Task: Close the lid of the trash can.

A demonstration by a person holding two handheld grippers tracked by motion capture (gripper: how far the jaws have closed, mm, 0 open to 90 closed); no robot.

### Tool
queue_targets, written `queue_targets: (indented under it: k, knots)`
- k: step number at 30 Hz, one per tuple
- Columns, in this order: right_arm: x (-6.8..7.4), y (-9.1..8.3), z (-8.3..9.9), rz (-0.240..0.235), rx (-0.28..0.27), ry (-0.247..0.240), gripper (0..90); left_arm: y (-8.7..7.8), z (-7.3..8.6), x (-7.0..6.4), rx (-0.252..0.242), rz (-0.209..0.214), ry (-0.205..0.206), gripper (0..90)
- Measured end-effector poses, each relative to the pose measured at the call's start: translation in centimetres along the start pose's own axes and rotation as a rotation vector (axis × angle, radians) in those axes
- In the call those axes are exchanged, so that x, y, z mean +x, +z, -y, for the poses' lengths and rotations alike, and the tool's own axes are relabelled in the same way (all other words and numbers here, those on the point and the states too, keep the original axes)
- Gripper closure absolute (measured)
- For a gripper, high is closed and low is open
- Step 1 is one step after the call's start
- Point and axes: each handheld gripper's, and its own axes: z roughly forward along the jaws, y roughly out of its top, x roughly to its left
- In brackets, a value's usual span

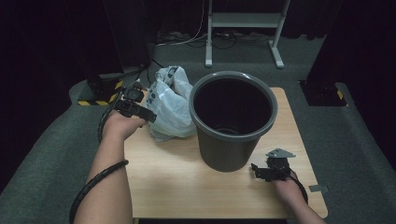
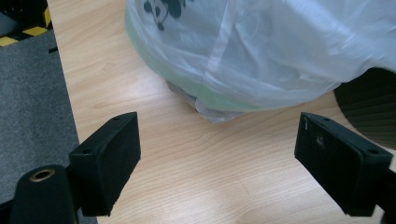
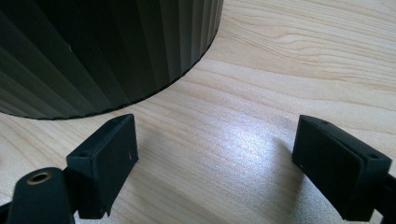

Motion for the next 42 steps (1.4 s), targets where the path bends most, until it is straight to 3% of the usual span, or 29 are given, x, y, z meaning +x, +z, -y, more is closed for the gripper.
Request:
queue_targets:
  k: [5,14,20,31,37,42]
  knots:
    - [0.0,0.0,0.0,0.000,0.001,0.000,13.8,1.6,1.5,0.3,0.020,0.004,-0.028,14.2]
    - [0.0,0.1,-0.1,0.000,0.002,-0.004,13.6,4.4,3.8,-0.3,0.005,0.038,-0.019,14.1]
    - [0.0,0.1,-0.1,-0.001,0.002,-0.003,13.6,6.7,5.4,-1.6,0.008,0.070,-0.006,14.6]
    - [0.0,0.1,-0.1,-0.003,0.002,-0.001,13.6,11.1,9.8,-4.0,0.010,0.130,-0.010,13.2]
    - [0.0,0.1,-0.1,-0.002,0.004,0.001,13.5,13.2,12.3,-5.9,0.011,0.109,0.049,12.8]
    - [0.0,0.1,-0.1,-0.002,0.004,-0.002,13.6,13.8,14.2,-6.6,-0.063,0.130,0.012,12.6]
